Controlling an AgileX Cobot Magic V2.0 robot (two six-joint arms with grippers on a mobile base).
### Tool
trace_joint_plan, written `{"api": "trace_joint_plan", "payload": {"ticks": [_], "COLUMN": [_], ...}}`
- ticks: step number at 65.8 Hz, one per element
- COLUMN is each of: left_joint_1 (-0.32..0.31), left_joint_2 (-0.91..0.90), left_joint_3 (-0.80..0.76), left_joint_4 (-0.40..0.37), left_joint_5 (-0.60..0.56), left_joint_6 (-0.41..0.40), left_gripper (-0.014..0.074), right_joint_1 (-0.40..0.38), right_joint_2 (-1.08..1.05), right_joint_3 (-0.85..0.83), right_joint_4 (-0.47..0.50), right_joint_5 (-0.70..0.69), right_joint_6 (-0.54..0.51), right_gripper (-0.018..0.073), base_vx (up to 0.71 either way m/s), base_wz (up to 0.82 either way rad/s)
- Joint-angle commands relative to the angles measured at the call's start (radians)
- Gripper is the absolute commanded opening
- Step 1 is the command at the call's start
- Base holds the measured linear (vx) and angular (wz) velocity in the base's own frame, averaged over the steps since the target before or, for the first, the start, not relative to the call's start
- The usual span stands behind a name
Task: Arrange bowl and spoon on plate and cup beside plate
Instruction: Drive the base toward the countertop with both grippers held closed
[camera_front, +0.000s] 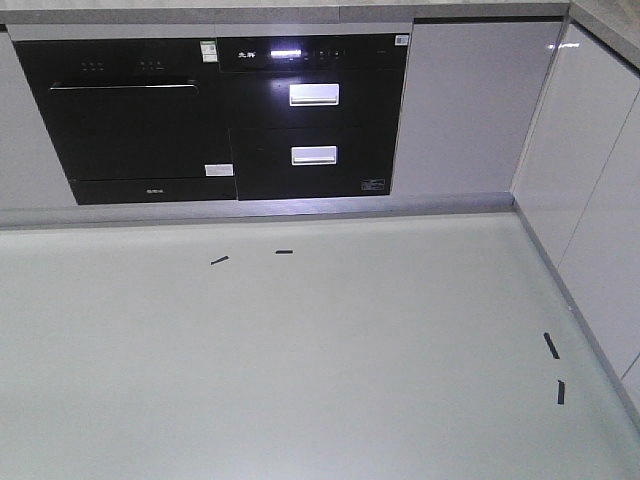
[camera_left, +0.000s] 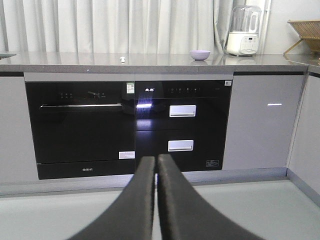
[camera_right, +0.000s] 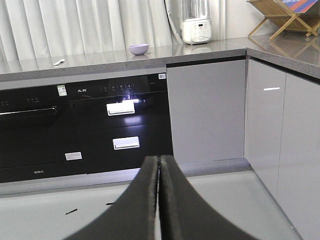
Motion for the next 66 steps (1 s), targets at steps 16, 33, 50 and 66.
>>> {"api": "trace_joint_plan", "payload": {"ticks": [16,33,50,66], "left_joint_1": [0.000,0.000,0.000,0.000], "left_joint_2": [-0.006,-0.006,-0.006,-0.006], "left_joint_3": [0.030,0.030,0.030,0.030], "left_joint_4": [0.000,0.000,0.000,0.000], "left_joint_5": [-0.066,-0.066,-0.066,-0.066], "left_joint_6": [-0.007,-0.007,-0.007,-0.007], "left_gripper": [-0.0006,-0.0006,-0.0006,-0.0006], "right_joint_1": [-0.007,-0.007,-0.007,-0.007], "right_joint_2": [-0.012,-0.012,-0.012,-0.012], "right_joint_3": [0.016,0.016,0.016,0.016], "right_joint_4": [-0.003,-0.003,-0.003,-0.003], "right_joint_5": [-0.074,-0.074,-0.074,-0.074], "right_joint_6": [-0.006,-0.006,-0.006,-0.006], "right_gripper": [-0.0006,-0.0006,-0.0006,-0.0006], "base_vx": [0.00,0.00,0.00,0.00], "base_wz": [0.00,0.00,0.00,0.00]}}
